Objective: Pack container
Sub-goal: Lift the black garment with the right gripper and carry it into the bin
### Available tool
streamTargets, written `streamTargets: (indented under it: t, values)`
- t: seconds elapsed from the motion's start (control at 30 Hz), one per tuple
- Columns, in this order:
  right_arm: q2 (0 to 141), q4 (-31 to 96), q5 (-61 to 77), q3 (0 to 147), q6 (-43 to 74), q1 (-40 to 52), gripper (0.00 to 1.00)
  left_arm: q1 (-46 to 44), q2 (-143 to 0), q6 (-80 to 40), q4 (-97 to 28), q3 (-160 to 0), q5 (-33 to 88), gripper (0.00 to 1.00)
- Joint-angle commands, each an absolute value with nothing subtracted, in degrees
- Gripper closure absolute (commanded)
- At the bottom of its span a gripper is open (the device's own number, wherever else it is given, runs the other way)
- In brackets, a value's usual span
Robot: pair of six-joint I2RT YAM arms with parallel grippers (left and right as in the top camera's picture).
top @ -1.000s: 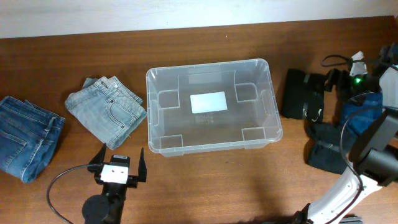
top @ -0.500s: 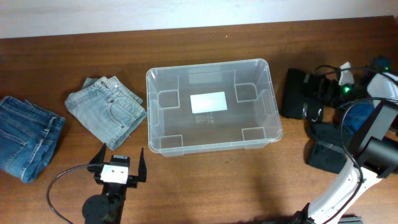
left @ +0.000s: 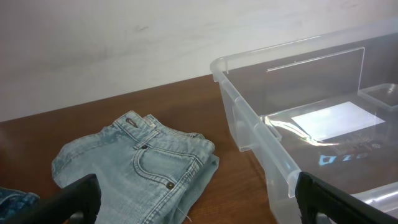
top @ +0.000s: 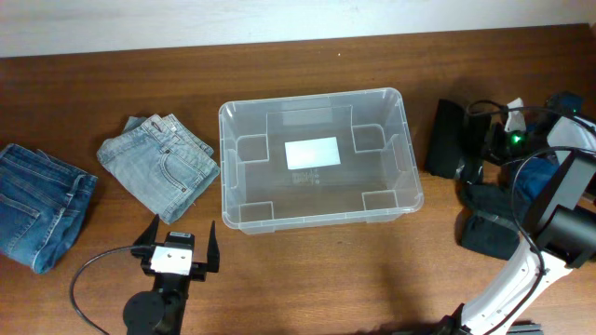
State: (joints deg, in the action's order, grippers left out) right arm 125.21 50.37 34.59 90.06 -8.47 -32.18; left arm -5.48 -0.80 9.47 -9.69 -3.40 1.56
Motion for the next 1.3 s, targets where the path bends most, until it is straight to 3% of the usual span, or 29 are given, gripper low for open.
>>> streamTargets:
  t: [0.0,0.33,0.6,0.83,1.27]
  values:
    - [126.37,54.94,34.3,93.97,-8.08,-31.9,0.96,-5.19,-0.4,10.39,-9.52,-2.76,2.17,0.01]
    - [120.95,73.38,38.94,115.44,-9.58,-31.86,0.96,-5.19,-0.4,10.39,-9.52,-2.76,2.17,0.0]
    - [110.0,81.69,45.87,124.2,-12.23,-27.7,0.96,-5.19,-0.4,10.39,-9.52,-2.76,2.17,0.01]
    - [98.61,80.95,46.0,124.2,-10.39,-13.89,0.96,-5.19,-0.4,10.39,-9.52,-2.76,2.17,0.01]
    - [100.92,75.55,23.53,121.82,16.38,19.22,0.96,-5.19,-0.4,10.39,-9.52,-2.76,2.17,0.01]
